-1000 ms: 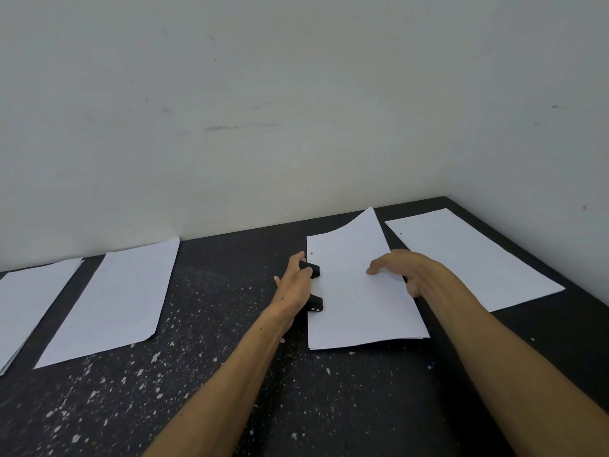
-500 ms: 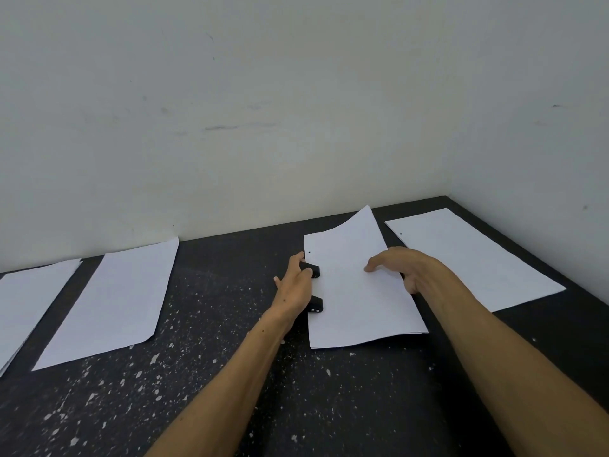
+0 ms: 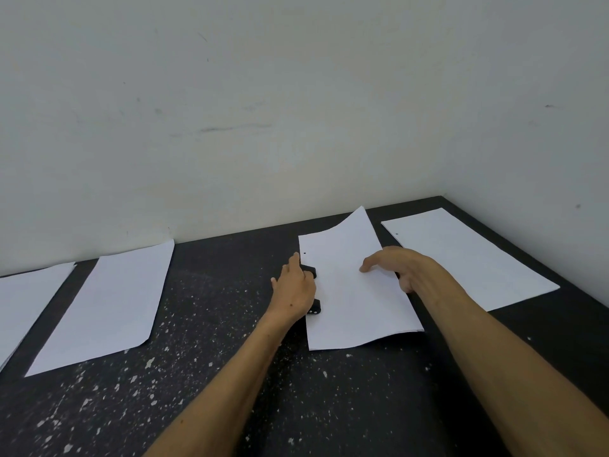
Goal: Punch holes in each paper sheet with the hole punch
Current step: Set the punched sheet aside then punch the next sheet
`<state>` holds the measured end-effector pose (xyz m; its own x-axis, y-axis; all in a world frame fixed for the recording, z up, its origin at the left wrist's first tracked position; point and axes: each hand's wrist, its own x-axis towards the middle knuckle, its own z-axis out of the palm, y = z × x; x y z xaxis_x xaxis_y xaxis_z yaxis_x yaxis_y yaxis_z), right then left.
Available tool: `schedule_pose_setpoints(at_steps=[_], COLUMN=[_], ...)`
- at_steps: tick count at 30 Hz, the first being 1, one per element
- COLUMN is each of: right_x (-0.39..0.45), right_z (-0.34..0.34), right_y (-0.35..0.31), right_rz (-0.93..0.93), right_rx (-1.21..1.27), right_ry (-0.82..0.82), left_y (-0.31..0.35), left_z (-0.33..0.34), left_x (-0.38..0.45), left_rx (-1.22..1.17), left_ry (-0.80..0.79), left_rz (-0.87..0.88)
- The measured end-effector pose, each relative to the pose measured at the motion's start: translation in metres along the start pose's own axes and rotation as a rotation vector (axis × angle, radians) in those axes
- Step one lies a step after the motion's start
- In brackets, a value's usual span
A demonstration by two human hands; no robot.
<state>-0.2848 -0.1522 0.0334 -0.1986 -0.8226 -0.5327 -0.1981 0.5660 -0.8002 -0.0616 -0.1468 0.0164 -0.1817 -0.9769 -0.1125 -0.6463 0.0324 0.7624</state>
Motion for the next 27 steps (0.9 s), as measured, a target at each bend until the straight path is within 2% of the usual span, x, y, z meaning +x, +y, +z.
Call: schedule_pose_setpoints(at_steps=[3,6,10,13,20,27], right_x=[0.000,0.000,0.002,0.003,0.010,0.011], right_z=[0.000,-0.001,-0.001,-0.001,-0.002,-0.001], right_y=[0.000,0.000,0.000,0.001,0.002,0.002], right_rz=[0.001,-0.001,0.006,0.013,0.013,0.001], right_rx=[-0.004,-0.017,-0.016,-0.012,-0.014,-0.012], right_ry=[-0.001,-0.011,-0.015,-0.019,-0.039,-0.040], left_y=[-0.008,-0.011,-0.006,-0.005,-0.033,-0.042], left_z=[0.001,0.000,0.001,0.003,0.003,0.004], left_x=[0.008,0.010,0.014,0.015,0.016,0.019], left_rx=[0.375,0.687,0.913,0.904,0.491,0.501], left_ry=[0.015,0.077,0.043,0.007,-0.038,-0.057], left_rz=[0.066,0.210,0.256,0.260,0.227,0.217])
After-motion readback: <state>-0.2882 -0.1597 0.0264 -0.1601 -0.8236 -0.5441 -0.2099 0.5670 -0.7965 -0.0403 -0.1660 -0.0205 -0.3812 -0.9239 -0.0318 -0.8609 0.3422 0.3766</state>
